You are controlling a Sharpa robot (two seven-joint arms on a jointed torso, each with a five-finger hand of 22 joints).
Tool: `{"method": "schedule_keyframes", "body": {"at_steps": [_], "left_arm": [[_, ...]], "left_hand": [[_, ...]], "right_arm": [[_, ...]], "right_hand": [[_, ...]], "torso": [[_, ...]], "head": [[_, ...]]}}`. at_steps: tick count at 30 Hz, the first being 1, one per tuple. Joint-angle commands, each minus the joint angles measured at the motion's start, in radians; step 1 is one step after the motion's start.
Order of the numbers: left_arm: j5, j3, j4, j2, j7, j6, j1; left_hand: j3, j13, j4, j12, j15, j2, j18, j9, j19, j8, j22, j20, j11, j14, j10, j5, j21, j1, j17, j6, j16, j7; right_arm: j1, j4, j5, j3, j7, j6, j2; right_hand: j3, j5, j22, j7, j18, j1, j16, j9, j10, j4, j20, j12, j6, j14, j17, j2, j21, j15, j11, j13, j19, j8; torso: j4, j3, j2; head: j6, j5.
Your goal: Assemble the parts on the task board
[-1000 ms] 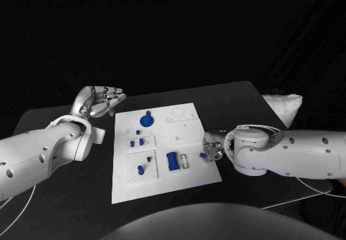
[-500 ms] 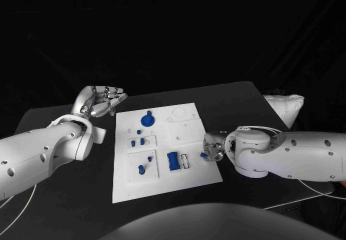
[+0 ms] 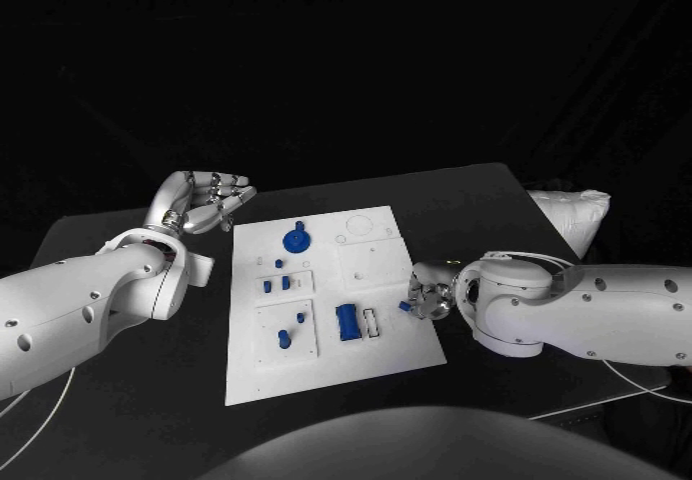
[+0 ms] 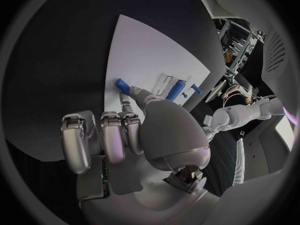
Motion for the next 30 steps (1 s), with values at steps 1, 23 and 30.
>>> {"method": "schedule_keyframes", "body": {"at_steps": [1,23,30], "left_arm": [[-0.003,0.001,0.002,0.002,0.004,0.012,0.001],[-0.003,0.001,0.002,0.002,0.002,0.014,0.001],[-0.003,0.001,0.001,0.002,0.002,0.015,0.001]], "left_hand": [[-0.008,0.000,0.000,-0.001,0.004,0.008,0.015,-0.001,0.005,-0.003,-0.001,0.001,0.000,0.001,0.001,0.003,-0.006,-0.001,0.000,-0.004,-0.006,0.005],[-0.008,0.000,0.000,-0.001,0.004,0.008,0.015,-0.001,0.005,-0.003,-0.001,0.001,0.000,0.001,0.001,0.003,-0.006,-0.001,0.000,-0.004,-0.006,0.005],[-0.008,0.000,0.000,-0.001,0.004,0.008,0.015,-0.001,0.005,-0.003,-0.001,0.001,0.000,0.001,0.001,0.003,-0.006,-0.001,0.000,-0.004,-0.006,0.005]], "right_arm": [[-0.001,0.002,0.035,-0.007,-0.019,-0.012,-0.003],[0.036,0.005,0.100,-0.007,0.008,-0.073,-0.010],[0.039,0.002,0.192,-0.007,0.029,-0.109,-0.009]], "right_hand": [[-0.001,-0.003,0.263,-0.009,-0.014,0.000,0.004,-0.008,0.108,0.004,-0.009,0.004,0.010,0.102,0.263,-0.008,0.004,-0.007,-0.005,0.263,0.105,0.006],[-0.001,-0.033,0.263,-0.002,-0.014,-0.011,0.004,-0.027,0.108,0.006,-0.013,0.004,0.023,0.102,0.263,-0.030,0.004,-0.009,0.000,0.263,0.105,-0.018],[-0.005,-0.044,0.263,0.001,-0.014,-0.015,0.004,-0.031,0.108,0.008,-0.013,0.004,0.029,0.102,0.263,-0.037,0.004,-0.008,0.002,0.263,0.105,-0.023]], "torso": [[-0.0003,0.0001,0.000],[-0.0012,0.0000,-0.001],[-0.0008,0.0007,0.000]], "head": [[0.000,0.002],[0.000,0.009],[0.000,0.015]]}}
